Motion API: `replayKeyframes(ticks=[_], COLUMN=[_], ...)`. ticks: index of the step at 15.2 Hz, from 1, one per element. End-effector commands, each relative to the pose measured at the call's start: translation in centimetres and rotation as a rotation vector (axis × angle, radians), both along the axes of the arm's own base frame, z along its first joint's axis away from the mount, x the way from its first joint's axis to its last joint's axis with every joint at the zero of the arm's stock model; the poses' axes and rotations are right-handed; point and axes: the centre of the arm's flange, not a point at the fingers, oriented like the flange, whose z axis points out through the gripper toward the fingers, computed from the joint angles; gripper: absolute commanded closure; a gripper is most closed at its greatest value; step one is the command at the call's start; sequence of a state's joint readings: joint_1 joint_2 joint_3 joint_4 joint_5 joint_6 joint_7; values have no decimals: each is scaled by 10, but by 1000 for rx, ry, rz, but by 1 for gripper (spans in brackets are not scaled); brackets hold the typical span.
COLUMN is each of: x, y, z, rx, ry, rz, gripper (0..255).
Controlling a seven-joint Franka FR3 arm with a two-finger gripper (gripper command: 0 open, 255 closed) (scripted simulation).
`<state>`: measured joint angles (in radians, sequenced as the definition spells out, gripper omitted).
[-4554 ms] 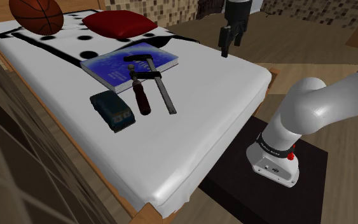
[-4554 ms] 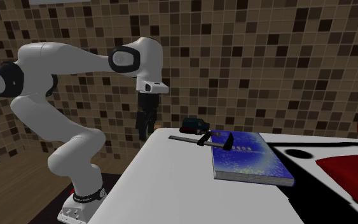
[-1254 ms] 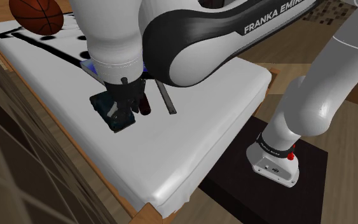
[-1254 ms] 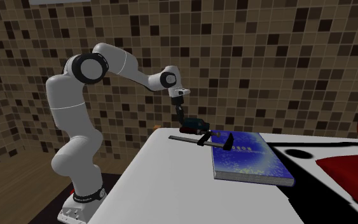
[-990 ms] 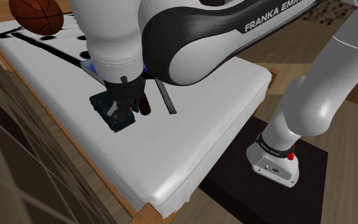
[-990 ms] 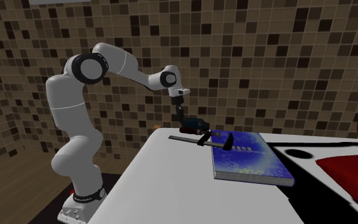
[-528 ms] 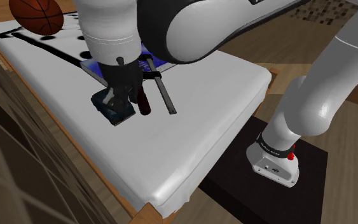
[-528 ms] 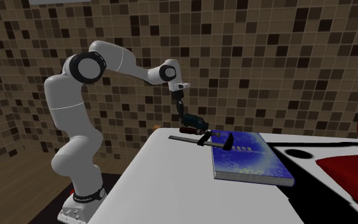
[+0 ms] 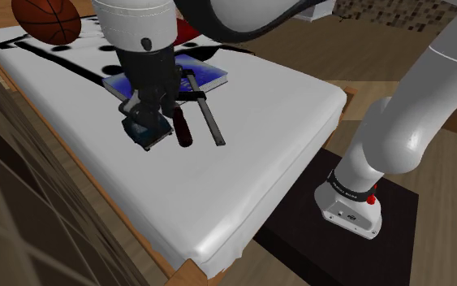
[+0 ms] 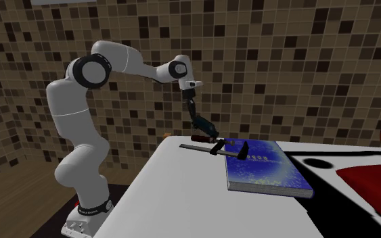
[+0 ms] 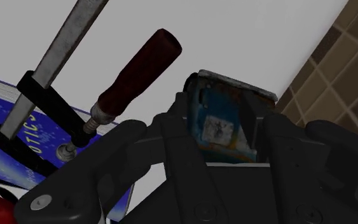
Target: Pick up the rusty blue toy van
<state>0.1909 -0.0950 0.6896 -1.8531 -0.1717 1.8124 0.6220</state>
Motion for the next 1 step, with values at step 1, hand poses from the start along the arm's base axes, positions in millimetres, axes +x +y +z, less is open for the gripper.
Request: replayKeyframes(ticks=[1], x=[0], y=[0], z=[4], rx=[0], ry=[0], rz=[0], gripper=[255])
